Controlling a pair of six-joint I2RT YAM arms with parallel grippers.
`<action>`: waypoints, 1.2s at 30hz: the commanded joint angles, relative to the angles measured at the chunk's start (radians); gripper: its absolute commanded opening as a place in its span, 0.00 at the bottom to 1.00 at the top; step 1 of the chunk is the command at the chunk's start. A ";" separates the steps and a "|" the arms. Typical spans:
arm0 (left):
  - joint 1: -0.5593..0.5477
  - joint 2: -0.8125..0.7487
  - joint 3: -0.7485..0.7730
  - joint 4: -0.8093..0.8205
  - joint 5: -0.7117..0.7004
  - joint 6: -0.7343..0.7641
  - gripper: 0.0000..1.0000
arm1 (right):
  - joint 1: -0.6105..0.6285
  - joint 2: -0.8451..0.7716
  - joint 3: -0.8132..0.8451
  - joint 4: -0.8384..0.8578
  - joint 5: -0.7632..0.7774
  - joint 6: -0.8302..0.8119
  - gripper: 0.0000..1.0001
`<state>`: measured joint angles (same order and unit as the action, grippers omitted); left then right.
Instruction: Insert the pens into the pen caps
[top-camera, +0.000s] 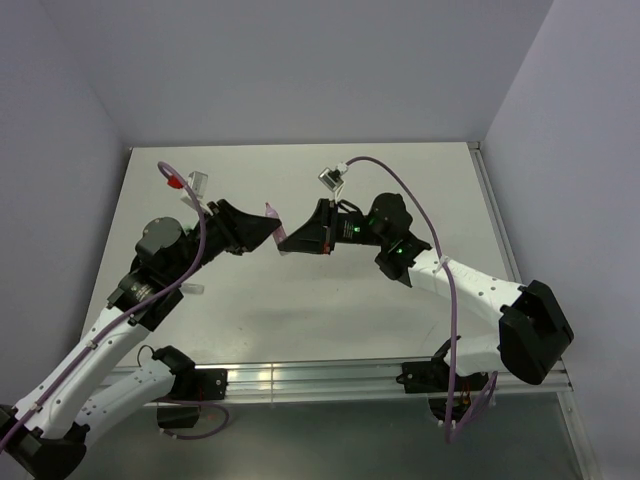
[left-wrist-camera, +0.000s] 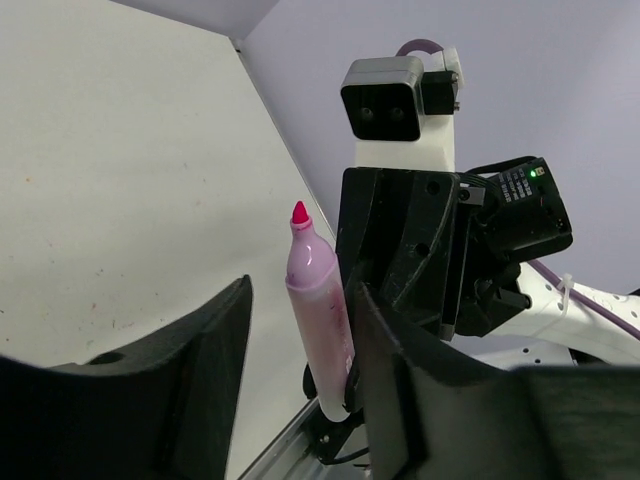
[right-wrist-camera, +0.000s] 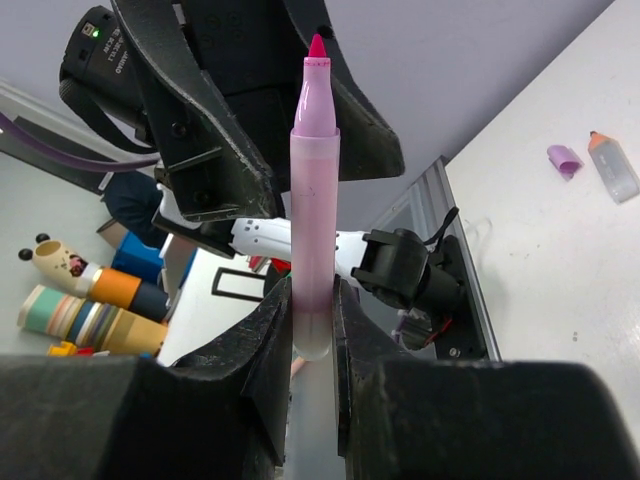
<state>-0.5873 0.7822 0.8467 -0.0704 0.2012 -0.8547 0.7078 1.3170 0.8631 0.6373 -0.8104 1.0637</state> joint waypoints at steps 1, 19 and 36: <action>0.007 -0.009 0.003 0.061 0.043 0.005 0.48 | -0.004 -0.022 -0.004 0.064 -0.019 0.010 0.00; 0.011 -0.005 -0.024 0.156 0.079 -0.026 0.00 | 0.009 0.007 0.053 -0.031 -0.019 -0.060 0.25; 0.011 0.016 -0.075 0.231 0.125 -0.070 0.00 | 0.030 0.016 0.065 -0.039 0.011 -0.076 0.29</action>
<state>-0.5770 0.8143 0.7864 0.1108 0.2951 -0.9199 0.7307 1.3319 0.8917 0.5655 -0.8116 0.9970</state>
